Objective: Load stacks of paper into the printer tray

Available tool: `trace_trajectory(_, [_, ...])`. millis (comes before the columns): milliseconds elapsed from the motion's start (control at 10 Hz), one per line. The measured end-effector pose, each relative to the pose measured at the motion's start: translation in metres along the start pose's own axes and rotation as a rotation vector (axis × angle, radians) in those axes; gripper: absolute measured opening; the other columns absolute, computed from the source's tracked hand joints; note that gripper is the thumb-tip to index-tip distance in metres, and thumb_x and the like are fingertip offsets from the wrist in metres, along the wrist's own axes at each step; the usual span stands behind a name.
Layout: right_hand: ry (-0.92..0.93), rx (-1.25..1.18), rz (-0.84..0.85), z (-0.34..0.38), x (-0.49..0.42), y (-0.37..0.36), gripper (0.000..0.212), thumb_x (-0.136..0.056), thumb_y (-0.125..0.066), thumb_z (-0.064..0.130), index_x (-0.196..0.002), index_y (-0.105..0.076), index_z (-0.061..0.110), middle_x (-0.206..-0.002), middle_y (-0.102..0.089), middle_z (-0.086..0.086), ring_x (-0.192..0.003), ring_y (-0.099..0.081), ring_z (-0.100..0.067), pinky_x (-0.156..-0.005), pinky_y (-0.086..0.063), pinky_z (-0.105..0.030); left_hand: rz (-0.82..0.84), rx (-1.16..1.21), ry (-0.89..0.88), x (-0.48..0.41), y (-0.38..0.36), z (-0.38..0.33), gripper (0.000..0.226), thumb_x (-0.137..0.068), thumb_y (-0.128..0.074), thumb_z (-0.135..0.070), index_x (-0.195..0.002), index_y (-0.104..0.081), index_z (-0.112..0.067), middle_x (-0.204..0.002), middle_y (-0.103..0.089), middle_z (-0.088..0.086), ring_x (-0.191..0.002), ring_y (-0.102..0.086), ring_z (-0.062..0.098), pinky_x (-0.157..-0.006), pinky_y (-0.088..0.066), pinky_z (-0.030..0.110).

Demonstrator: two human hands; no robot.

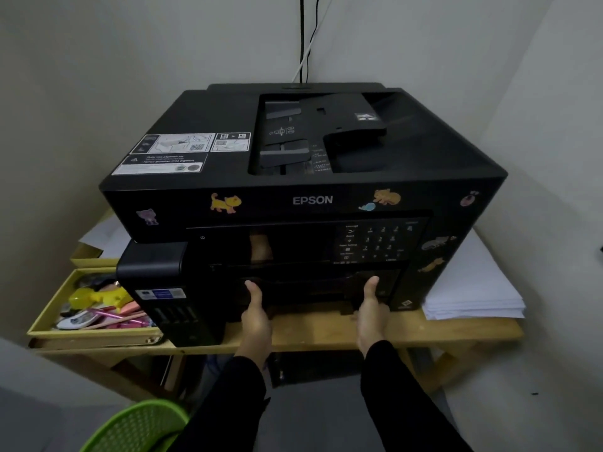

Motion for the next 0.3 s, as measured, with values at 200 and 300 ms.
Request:
trace_trajectory(200, [0.276, 0.415, -0.013, 0.012, 0.021, 0.014, 0.052, -0.097, -0.038, 0.045, -0.061, -0.054, 0.011, -0.062, -0.053, -0.002, -0.058, -0.052, -0.015, -0.050, -0.033, -0.023, 0.018, -0.700, -0.245, 0.037, -0.005, 0.005, 0.072, -0.092, -0.031, -0.061, -0.136, -0.047, -0.007, -0.132, -0.054, 0.016, -0.121, -0.050, 0.035, -0.103, -0.036, 0.037])
trace_trajectory(300, [0.420, 0.624, 0.032, 0.013, 0.041, 0.017, 0.044, -0.098, -0.040, 0.042, -0.085, -0.065, 0.007, -0.080, -0.064, -0.006, -0.077, -0.062, -0.019, -0.059, -0.038, -0.022, 0.032, -0.862, -0.346, 0.051, -0.011, 0.013, 0.066, -0.091, -0.040, -0.058, -0.124, -0.055, -0.004, -0.125, -0.060, 0.016, -0.116, -0.054, 0.034, -0.102, -0.041, 0.037])
Point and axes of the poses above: each hand's wrist, its own x-axis away from the middle knuckle, its own y-axis out of the back of the hand, z = x × y, the point moved 1 cm from there along -x, towards the middle knuckle
